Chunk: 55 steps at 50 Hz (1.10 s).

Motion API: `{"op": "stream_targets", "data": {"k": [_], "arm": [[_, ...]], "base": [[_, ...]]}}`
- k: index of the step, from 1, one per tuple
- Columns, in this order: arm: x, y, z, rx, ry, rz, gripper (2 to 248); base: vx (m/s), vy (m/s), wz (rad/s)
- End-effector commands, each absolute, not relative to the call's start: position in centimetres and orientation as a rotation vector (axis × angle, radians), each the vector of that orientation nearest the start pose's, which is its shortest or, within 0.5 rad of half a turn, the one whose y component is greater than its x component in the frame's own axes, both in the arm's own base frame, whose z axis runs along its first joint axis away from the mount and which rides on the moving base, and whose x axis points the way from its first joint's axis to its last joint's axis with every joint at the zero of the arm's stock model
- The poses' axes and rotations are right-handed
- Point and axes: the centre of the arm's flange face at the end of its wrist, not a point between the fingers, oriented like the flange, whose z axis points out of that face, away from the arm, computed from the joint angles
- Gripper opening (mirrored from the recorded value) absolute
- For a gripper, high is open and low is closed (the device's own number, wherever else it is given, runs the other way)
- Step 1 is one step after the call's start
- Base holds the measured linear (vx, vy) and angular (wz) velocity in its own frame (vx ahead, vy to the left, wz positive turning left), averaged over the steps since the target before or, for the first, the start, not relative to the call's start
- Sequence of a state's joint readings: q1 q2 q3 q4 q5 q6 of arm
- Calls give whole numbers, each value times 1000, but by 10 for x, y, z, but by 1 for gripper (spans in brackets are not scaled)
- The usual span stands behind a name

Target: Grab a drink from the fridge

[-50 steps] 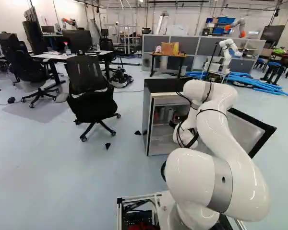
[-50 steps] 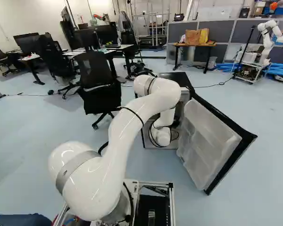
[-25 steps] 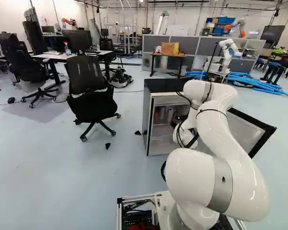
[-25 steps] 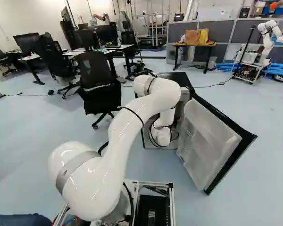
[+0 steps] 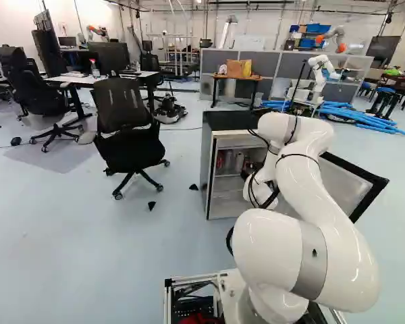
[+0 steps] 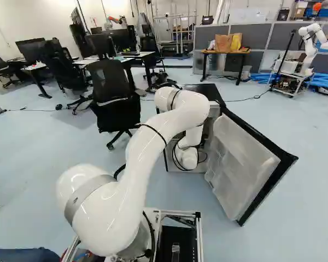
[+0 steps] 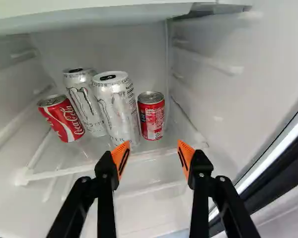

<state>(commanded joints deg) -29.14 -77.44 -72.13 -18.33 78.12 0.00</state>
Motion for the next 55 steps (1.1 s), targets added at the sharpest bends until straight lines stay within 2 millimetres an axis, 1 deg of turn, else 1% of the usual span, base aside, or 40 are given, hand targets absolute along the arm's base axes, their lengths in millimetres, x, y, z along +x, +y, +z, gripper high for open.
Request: {"op": "stream_targets", "data": {"k": [13,31,55], "arm": [[516,-256,-17,-2581,273,-1928,152],[522,-263,-20,-2573,273,-1952,152],[535,-266,-25,-2555,255,-1984,152]], "base": [[0,0,0],[0,0,0],[0,0,0]]}}
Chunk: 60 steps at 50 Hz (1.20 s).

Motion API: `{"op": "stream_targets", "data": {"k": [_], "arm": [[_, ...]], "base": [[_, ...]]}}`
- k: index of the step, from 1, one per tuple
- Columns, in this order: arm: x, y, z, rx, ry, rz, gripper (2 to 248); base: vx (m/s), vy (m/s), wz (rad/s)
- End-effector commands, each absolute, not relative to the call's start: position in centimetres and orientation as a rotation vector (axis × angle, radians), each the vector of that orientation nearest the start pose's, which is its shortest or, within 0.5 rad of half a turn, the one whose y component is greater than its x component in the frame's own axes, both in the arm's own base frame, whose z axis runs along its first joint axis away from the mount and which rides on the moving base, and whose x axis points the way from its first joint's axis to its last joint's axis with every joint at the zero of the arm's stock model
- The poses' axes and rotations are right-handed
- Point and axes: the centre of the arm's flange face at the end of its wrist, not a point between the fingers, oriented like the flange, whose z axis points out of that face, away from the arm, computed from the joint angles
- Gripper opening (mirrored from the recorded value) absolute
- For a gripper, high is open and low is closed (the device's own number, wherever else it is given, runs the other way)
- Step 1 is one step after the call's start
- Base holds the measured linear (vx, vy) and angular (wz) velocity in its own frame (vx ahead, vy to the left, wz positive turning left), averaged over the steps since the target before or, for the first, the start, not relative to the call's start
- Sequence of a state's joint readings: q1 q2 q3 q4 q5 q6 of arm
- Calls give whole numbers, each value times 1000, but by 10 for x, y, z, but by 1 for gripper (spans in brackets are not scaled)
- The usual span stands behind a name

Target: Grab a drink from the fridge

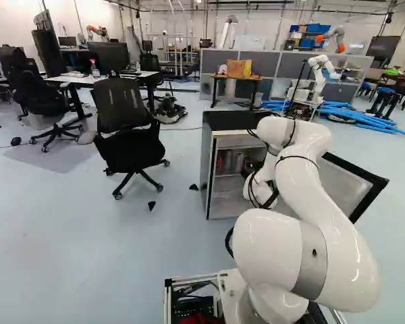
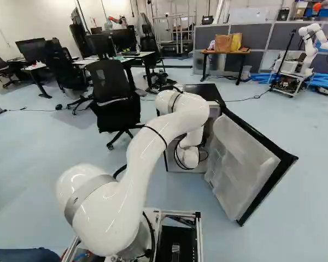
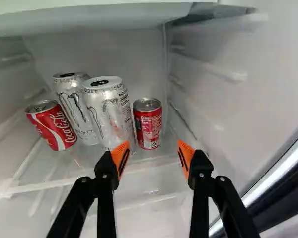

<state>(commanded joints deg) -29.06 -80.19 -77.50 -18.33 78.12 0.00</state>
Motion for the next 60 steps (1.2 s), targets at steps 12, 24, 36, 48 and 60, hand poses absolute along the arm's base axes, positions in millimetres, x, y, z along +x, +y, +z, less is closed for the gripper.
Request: {"op": "stream_targets", "data": {"k": [12,24,36,48,60], "arm": [[542,-269,-27,-2546,249,-2004,152],[549,-273,-30,-2536,243,-2024,152],[555,-273,-33,-2526,232,-2040,152],[562,-274,-35,-2515,222,-2056,152],[569,-274,-38,-2504,211,-2072,152]], "base": [[0,0,0],[0,0,0],[0,0,0],[0,0,0],[0,0,0]]}}
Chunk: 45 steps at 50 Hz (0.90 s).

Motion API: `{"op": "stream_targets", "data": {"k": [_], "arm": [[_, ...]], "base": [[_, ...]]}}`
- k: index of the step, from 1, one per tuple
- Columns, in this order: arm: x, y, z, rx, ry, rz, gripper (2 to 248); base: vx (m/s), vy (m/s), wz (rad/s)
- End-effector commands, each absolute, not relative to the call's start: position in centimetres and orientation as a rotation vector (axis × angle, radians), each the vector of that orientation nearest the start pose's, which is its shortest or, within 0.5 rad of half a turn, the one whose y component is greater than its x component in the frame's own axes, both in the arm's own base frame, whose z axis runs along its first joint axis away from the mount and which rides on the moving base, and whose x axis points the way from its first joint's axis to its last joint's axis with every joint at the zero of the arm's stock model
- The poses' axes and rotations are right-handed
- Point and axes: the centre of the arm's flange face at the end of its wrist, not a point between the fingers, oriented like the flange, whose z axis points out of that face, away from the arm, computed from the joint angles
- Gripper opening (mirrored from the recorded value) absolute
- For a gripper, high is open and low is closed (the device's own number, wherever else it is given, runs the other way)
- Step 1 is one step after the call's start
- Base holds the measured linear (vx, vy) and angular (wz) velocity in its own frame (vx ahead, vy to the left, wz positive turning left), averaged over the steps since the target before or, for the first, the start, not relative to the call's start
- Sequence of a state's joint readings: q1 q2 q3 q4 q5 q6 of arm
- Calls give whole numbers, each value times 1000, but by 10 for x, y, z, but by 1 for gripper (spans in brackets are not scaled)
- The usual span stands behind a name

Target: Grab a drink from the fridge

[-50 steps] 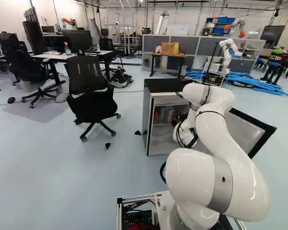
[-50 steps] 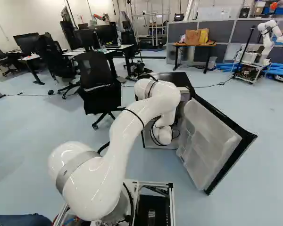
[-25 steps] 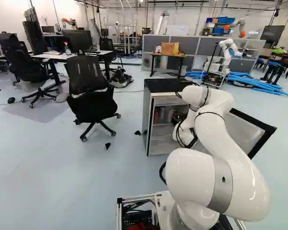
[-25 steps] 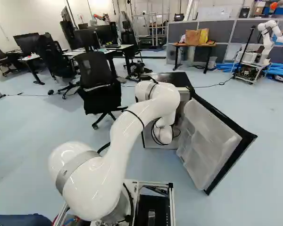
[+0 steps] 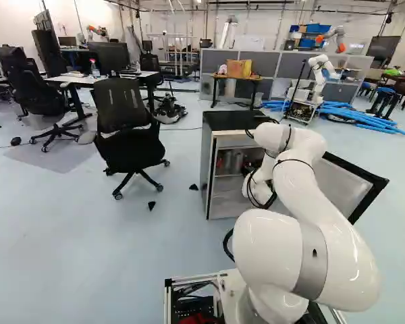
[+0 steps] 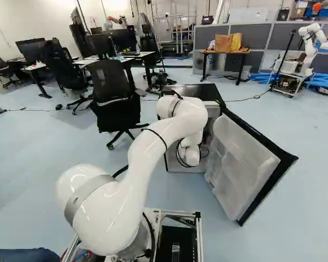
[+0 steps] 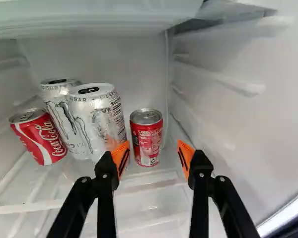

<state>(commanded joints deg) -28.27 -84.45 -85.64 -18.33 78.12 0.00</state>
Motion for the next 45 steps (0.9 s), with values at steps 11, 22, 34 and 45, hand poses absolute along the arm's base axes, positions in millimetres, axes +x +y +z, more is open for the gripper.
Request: {"op": "stream_targets", "data": {"k": [11,22,34,45], "arm": [[575,-275,-40,-2494,201,-2087,152],[581,-275,-43,-2484,191,-2103,152],[588,-276,-45,-2472,181,-2120,152],[594,-276,-48,-2460,171,-2135,152]], "base": [[0,0,0],[0,0,0],[0,0,0],[0,0,0]]}}
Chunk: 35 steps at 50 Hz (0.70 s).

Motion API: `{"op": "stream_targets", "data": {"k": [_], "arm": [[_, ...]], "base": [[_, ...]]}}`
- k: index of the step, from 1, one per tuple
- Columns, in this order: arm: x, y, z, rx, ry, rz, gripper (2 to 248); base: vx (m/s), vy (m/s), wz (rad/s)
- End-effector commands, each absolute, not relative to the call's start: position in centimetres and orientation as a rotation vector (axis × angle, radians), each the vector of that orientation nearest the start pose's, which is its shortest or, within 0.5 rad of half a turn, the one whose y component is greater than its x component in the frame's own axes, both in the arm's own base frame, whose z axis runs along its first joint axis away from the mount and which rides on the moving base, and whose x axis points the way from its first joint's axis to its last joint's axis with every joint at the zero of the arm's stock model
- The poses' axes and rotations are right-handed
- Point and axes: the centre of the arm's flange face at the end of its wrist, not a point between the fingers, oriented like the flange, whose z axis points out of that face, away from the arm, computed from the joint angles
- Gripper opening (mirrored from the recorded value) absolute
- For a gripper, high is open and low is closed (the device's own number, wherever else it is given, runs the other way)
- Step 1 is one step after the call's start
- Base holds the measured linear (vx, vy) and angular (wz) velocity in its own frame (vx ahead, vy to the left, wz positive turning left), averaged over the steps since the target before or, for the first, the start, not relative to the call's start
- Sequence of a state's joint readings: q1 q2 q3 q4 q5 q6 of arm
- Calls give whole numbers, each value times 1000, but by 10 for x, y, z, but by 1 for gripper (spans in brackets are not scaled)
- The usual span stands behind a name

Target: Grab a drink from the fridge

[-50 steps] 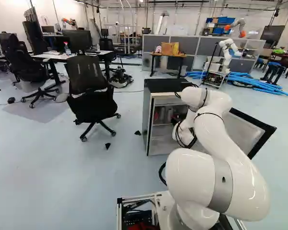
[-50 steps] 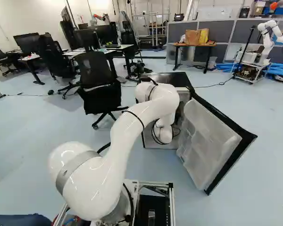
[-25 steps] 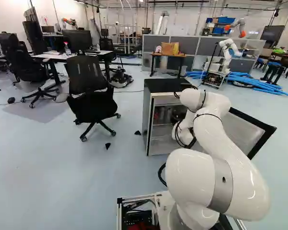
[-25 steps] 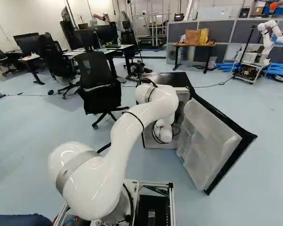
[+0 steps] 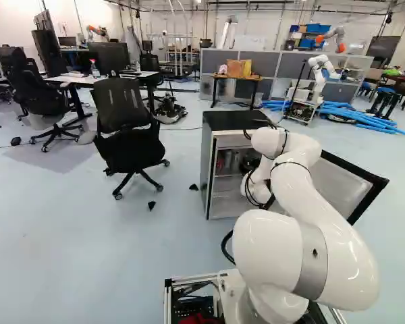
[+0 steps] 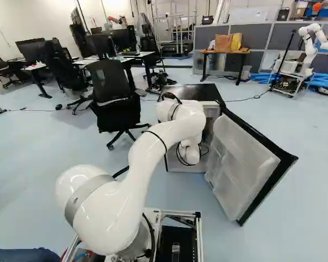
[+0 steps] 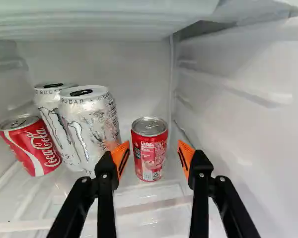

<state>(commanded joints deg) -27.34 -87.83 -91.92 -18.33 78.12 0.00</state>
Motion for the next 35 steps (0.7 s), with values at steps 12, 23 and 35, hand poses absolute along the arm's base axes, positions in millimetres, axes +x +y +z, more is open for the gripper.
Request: {"op": "stream_targets", "data": {"k": [12,23,35], "arm": [[601,-275,-51,-2448,158,-2150,152],[607,-274,-53,-2436,146,-2164,152],[608,-273,-53,-2434,144,-2166,152]], "base": [[0,0,0],[0,0,0],[0,0,0]]}}
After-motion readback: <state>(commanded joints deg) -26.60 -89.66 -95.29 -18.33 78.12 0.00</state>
